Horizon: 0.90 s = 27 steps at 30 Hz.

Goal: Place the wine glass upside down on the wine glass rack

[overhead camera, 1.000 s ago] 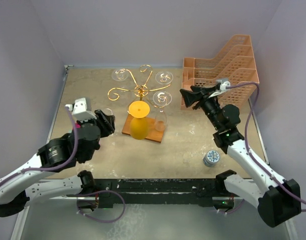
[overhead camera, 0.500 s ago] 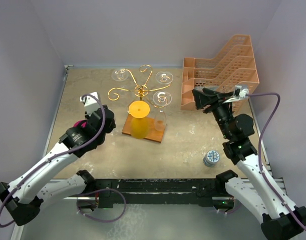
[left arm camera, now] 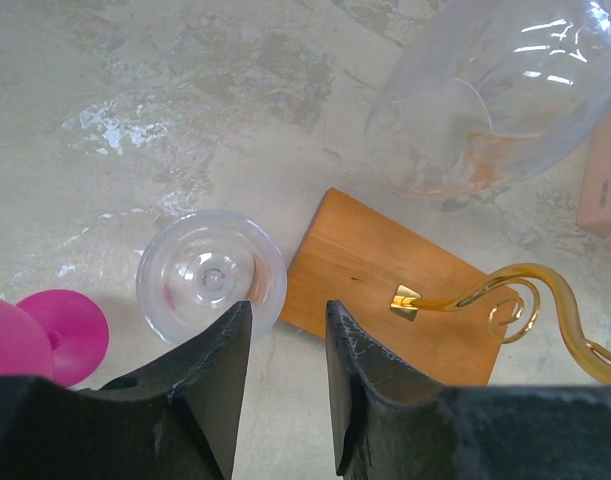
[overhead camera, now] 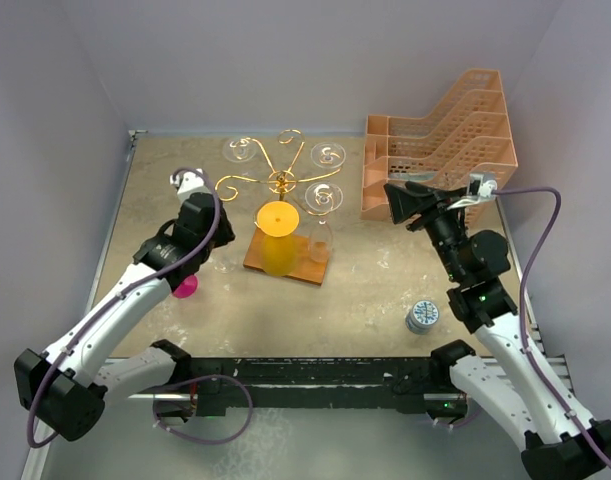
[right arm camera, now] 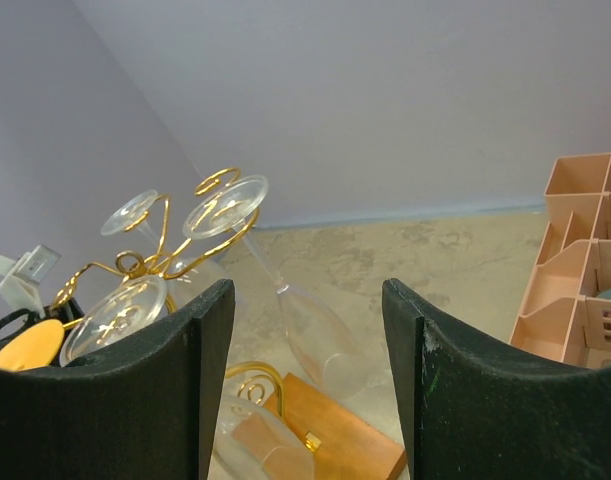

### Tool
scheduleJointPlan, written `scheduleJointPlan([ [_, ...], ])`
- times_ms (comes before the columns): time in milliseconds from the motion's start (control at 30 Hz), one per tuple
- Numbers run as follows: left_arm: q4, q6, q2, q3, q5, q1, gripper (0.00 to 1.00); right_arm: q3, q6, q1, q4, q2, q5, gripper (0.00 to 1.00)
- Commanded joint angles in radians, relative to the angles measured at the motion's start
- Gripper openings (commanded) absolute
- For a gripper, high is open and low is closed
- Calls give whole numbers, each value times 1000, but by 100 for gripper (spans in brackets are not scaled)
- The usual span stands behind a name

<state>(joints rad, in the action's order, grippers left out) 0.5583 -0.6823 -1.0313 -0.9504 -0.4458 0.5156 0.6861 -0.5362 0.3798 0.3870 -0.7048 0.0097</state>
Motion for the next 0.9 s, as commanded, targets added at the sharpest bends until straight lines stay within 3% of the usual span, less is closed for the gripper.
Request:
scheduleJointPlan([
  [0, -77, 62, -30, 9, 13, -15, 32, 32, -8, 4, 32, 35, -4, 63],
  [300, -88, 66, -51, 74, -19, -19, 28, 44, -4, 4, 17, 32, 13, 63],
  [633, -53, 97, 1, 59, -49, -19, 0, 113, -23, 4, -23, 24, -1, 62],
  [867, 1, 94, 68, -13, -41, -19, 0, 165, -45, 4, -38, 28, -29, 61],
])
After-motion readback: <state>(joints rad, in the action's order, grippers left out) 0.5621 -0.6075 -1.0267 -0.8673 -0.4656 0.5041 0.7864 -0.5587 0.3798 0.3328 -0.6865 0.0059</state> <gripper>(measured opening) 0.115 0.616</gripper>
